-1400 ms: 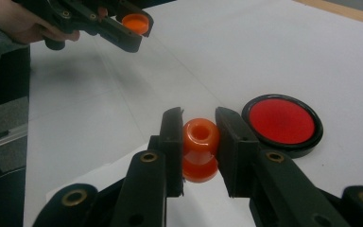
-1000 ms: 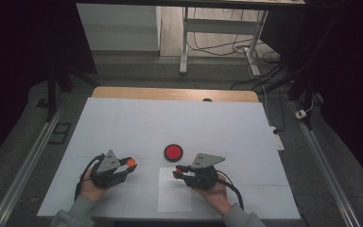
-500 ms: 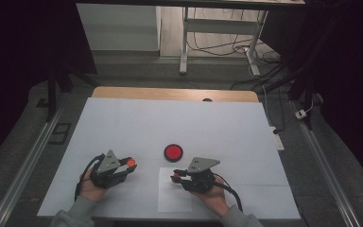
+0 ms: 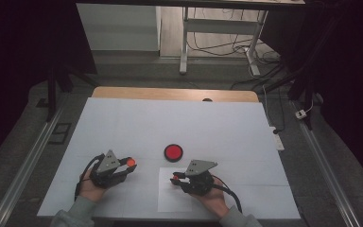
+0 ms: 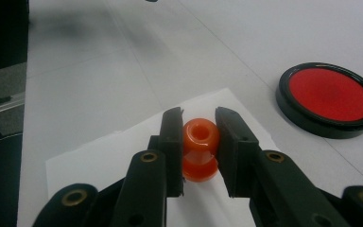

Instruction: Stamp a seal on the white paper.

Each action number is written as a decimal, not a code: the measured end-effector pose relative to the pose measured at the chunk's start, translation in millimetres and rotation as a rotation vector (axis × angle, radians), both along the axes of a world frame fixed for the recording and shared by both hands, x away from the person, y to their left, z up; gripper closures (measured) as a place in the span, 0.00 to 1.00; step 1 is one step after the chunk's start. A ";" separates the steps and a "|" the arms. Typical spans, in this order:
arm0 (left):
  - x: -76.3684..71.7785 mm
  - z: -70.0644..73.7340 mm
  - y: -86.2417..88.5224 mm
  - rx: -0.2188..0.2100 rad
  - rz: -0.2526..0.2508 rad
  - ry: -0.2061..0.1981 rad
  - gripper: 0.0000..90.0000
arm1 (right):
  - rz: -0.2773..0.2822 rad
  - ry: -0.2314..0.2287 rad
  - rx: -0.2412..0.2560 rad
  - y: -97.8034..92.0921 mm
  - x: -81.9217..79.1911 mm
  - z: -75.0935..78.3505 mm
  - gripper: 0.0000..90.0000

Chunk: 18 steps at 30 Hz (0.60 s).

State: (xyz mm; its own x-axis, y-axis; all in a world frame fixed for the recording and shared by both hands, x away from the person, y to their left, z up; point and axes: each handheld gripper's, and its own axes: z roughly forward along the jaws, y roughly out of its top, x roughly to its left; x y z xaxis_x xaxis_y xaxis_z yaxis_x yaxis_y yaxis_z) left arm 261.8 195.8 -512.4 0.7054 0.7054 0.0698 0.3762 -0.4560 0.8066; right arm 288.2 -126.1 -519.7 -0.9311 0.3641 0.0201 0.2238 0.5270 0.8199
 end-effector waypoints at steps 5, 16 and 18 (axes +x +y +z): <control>0.2 -0.5 -0.3 0.002 -0.002 0.003 0.71 | 0.001 -0.005 -0.003 -0.3 0.2 -0.7 0.80; 0.4 -0.7 -0.8 0.007 -0.002 0.005 0.71 | 0.010 -0.017 -0.034 3.7 -1.5 -5.4 0.80; 0.4 -0.7 -0.7 0.007 -0.002 0.005 0.71 | 0.011 -0.018 -0.038 4.2 -1.1 -6.5 0.80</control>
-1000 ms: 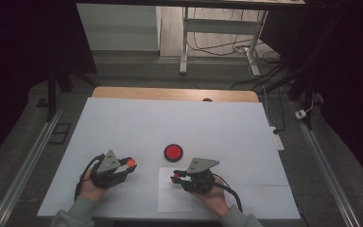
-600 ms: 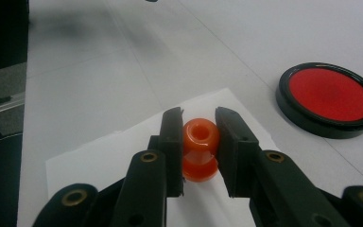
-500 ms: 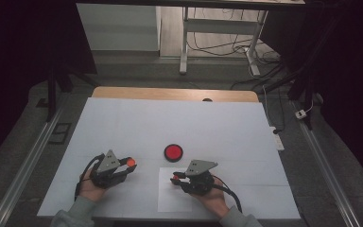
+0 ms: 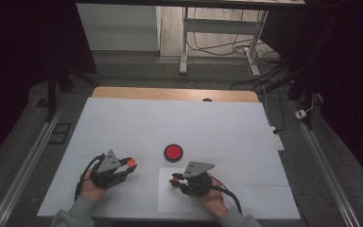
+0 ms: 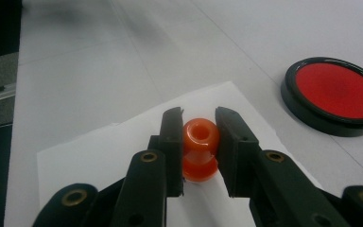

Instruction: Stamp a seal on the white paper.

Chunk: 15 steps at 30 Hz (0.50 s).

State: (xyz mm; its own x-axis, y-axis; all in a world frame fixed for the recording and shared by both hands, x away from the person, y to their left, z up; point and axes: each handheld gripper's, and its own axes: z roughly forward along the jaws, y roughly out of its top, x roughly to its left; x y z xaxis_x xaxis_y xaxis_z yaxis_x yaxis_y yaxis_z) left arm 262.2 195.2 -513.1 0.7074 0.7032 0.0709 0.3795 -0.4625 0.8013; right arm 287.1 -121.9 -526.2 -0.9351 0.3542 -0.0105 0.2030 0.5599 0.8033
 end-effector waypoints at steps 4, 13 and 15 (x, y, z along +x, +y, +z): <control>-0.1 -0.1 -0.2 0.001 0.001 -0.001 0.71 | 0.008 -0.002 -0.019 2.2 0.0 -3.6 0.80; -0.3 -0.1 0.5 -0.001 0.002 -0.001 0.71 | 0.007 -0.001 -0.011 0.8 -0.1 -5.5 0.80; -0.4 -0.1 0.5 -0.001 0.002 -0.001 0.71 | 0.007 -0.004 -0.011 0.6 -0.5 -5.8 0.80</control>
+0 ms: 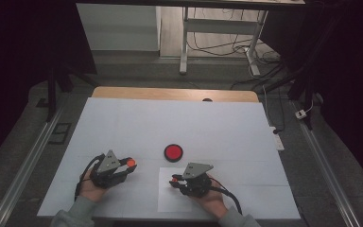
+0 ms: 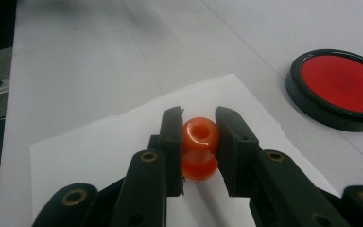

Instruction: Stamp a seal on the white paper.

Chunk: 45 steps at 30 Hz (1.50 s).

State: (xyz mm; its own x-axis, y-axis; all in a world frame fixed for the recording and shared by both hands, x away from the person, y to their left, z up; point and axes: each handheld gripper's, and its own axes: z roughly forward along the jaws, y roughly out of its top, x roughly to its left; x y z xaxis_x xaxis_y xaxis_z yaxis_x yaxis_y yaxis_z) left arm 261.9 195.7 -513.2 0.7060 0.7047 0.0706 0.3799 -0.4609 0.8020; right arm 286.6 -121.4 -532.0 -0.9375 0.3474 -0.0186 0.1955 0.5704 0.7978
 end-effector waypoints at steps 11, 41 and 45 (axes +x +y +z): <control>-0.6 0.1 -0.3 0.001 0.002 -0.001 0.71 | -0.015 -0.006 0.014 -1.0 -1.9 -2.8 0.81; -1.4 0.5 -1.3 0.002 0.003 -0.003 0.71 | -0.016 0.000 0.018 -0.9 -1.8 -4.3 0.81; -1.2 0.5 -1.1 0.002 0.003 -0.003 0.71 | -0.016 -0.001 0.018 -0.8 -1.9 -4.3 0.81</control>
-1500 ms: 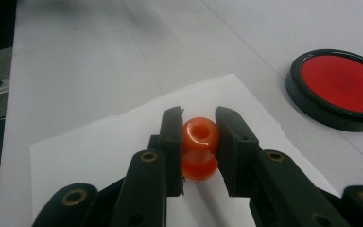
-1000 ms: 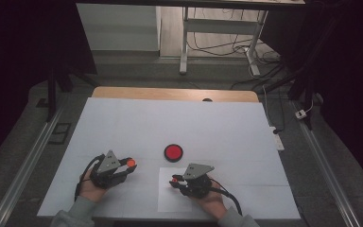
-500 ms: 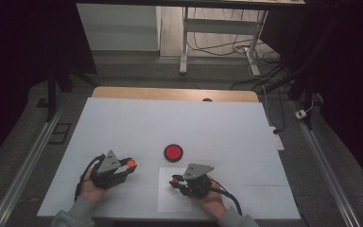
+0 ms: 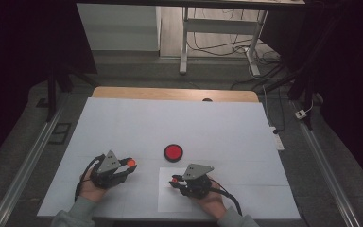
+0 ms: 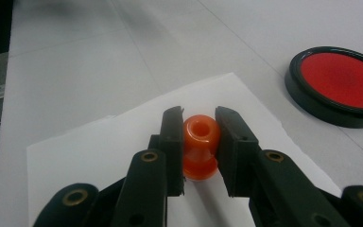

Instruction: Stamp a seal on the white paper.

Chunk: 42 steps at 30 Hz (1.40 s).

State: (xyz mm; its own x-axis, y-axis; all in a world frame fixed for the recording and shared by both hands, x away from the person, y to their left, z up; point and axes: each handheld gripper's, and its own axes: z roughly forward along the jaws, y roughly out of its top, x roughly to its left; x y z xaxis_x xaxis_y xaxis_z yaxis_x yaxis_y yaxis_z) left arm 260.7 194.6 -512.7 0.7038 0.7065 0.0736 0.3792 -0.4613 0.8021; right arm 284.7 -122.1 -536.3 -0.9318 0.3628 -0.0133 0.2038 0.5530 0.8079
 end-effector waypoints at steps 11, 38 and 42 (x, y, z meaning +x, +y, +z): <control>0.7 -0.3 0.5 0.001 0.000 0.001 0.71 | -0.003 -0.004 0.003 0.5 -0.5 -0.3 0.81; 1.4 -0.6 1.0 -0.001 -0.001 0.004 0.71 | -0.057 0.012 0.168 -14.7 3.7 21.4 0.80; 1.2 -0.6 0.3 0.000 -0.003 0.003 0.71 | -0.058 0.014 0.182 -15.7 4.4 23.4 0.80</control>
State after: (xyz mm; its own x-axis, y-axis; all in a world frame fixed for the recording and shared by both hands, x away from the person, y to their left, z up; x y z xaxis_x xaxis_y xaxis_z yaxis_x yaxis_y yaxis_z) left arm 261.9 194.8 -513.3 0.7061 0.7046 0.0713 0.3804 -0.4623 0.8010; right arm 289.1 -137.9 -512.9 -0.9087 0.4115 0.0698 0.2428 0.3851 0.8904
